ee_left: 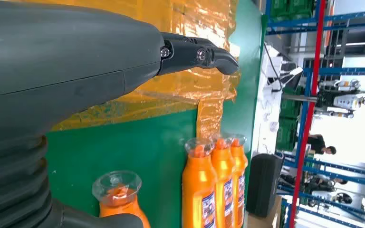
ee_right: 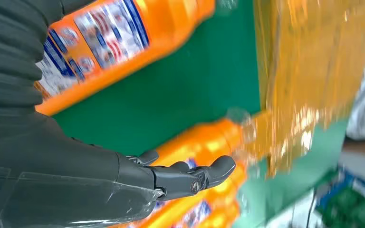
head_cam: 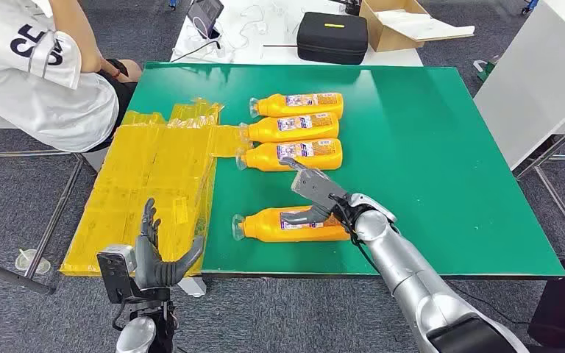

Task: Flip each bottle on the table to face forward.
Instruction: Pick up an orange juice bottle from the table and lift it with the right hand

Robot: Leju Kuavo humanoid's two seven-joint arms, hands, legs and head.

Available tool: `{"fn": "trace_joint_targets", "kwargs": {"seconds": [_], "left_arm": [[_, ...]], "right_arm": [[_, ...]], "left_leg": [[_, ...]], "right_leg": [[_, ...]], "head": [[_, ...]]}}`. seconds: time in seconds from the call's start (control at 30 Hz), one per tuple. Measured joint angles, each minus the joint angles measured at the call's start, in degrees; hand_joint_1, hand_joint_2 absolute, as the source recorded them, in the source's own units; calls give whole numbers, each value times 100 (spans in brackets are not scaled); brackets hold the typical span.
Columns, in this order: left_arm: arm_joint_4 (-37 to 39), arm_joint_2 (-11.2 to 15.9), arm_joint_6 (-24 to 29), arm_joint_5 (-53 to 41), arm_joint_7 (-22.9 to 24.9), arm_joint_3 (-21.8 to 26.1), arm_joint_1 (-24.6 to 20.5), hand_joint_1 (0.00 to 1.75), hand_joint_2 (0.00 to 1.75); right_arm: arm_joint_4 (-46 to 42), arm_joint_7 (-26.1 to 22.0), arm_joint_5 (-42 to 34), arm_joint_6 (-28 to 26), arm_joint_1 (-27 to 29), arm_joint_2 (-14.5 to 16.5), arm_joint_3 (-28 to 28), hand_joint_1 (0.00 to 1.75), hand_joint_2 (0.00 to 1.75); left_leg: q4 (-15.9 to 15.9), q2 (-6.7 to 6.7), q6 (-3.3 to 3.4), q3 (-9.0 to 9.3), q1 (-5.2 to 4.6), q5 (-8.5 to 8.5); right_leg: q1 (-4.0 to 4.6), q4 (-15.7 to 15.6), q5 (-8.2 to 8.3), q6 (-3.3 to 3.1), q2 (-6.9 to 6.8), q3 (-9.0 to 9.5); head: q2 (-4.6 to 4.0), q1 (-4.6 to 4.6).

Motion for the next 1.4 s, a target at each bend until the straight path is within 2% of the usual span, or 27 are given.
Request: {"fn": "trace_joint_targets", "kwargs": {"seconds": [0.07, 0.27, 0.5, 0.67, 0.93, 1.2, 1.4], "left_arm": [[31, 0, 0, 0, -14, 1, -16, 0, 175], [179, 0, -16, 7, -49, 9, -74, 0, 175], [268, 0, -27, 15, -53, 31, -92, 0, 175], [297, -3, -43, 17, -53, 45, -94, 0, 175], [354, -34, -82, 26, -26, 48, -132, 0, 175], [412, -35, -87, 72, 43, 9, -158, 0, 175], [438, -35, -87, 131, 68, 2, -158, 0, 175]], "right_arm": [[-8, -4, -61, 90, -18, -67, 97, 0, 175], [-178, 201, -422, 404, -184, -533, 780, 0, 175], [-337, 582, -492, 234, -401, -1018, 1542, 0, 175], [-349, 690, -484, 128, -465, -1190, 1878, 0, 175], [-189, 736, -430, 29, -469, -1160, 2295, 0, 175], [253, 698, -259, -135, -536, -912, 2578, 0, 175], [514, 897, 89, -293, -675, -784, 2809, 0, 175]], "left_leg": [[0, 0, 0, 0, -1, 0], [1, 0, 1, -1, -4, 0], [1, 0, 1, -1, -3, 0], [1, 0, 1, -1, -3, -1], [1, 0, 1, -1, -3, -1], [1, 2, 1, 1, -3, -1], [1, 1, 1, 4, -3, 0]], "right_leg": [[-1, 0, 0, 0, 0, 0], [-2, 0, 0, 0, 0, 0], [-2, 0, 0, 0, 0, 0], [-2, 0, 0, 0, 0, 0], [-1, 0, 0, 0, 0, 0], [-1, 0, 0, 0, 0, 1], [-1, 0, 0, 0, 0, 2]], "head": [[0, -1], [0, -2], [0, -2], [1, -2], [1, -2], [1, -1], [0, -1]]}}
